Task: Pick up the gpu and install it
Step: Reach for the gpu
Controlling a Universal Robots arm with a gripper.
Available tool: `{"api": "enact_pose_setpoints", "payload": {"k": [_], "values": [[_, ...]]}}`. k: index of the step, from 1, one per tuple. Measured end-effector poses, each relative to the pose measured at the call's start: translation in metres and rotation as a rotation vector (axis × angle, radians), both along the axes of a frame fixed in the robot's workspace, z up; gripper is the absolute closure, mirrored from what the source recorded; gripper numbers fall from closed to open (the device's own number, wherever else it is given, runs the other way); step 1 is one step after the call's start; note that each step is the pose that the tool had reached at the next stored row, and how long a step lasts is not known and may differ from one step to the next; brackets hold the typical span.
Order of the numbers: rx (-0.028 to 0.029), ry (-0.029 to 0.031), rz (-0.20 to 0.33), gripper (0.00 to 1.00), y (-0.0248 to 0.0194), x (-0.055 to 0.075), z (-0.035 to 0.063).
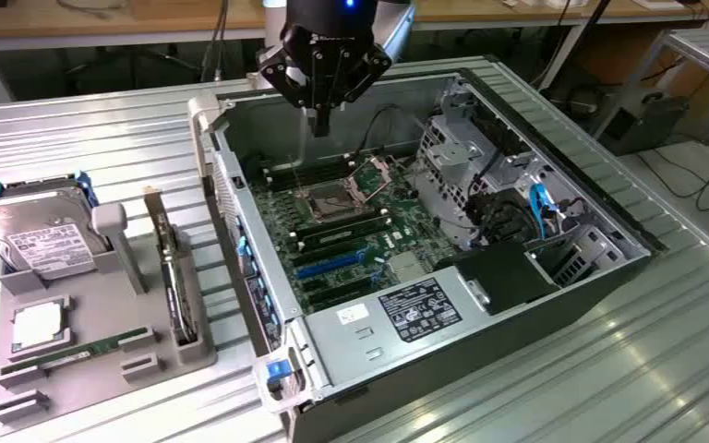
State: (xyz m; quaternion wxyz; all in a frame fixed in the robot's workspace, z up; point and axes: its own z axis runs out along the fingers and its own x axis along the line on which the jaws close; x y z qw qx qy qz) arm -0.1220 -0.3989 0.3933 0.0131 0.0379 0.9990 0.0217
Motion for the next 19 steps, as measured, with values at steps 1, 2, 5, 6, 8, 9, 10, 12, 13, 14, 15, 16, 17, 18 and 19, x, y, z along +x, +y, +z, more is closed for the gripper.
{"api": "enact_pose_setpoints", "payload": {"k": [1,2,5,6,8,9,10,12,13,14,15,16,17,18,19], "values": [[0.0000,0.0000,0.000,0.89,0.0000,0.000,0.0000],[0.0000,0.0000,0.000,0.89,0.0000,0.000,0.0000],[0.0000,0.0000,0.000,0.89,0.0000,0.000,0.0000],[0.0000,0.0000,0.000,0.89,0.0000,0.000,0.0000],[0.0001,0.0000,0.000,0.89,0.0000,0.000,0.0000],[0.0000,0.0000,0.000,0.89,0.0000,0.000,0.0000],[0.0000,0.0000,0.000,0.89,0.0000,0.000,0.0000],[0.0000,0.0000,0.000,0.89,0.0000,0.000,0.0000],[-0.0001,0.0001,0.000,0.89,-0.0001,0.000,0.0000],[-0.0003,0.0002,0.000,0.89,-0.0004,-0.001,0.0001],[-0.0001,0.0001,0.000,0.89,-0.0047,-0.006,0.0000],[-0.0001,0.0001,0.000,0.89,-0.0075,-0.010,-0.0001],[0.0000,0.0000,0.000,0.89,-0.0093,-0.012,-0.0003],[0.0000,0.0001,0.000,0.89,-0.0117,-0.016,-0.0007],[0.0000,0.0001,0.000,0.89,-0.0134,-0.019,-0.0010]]}}
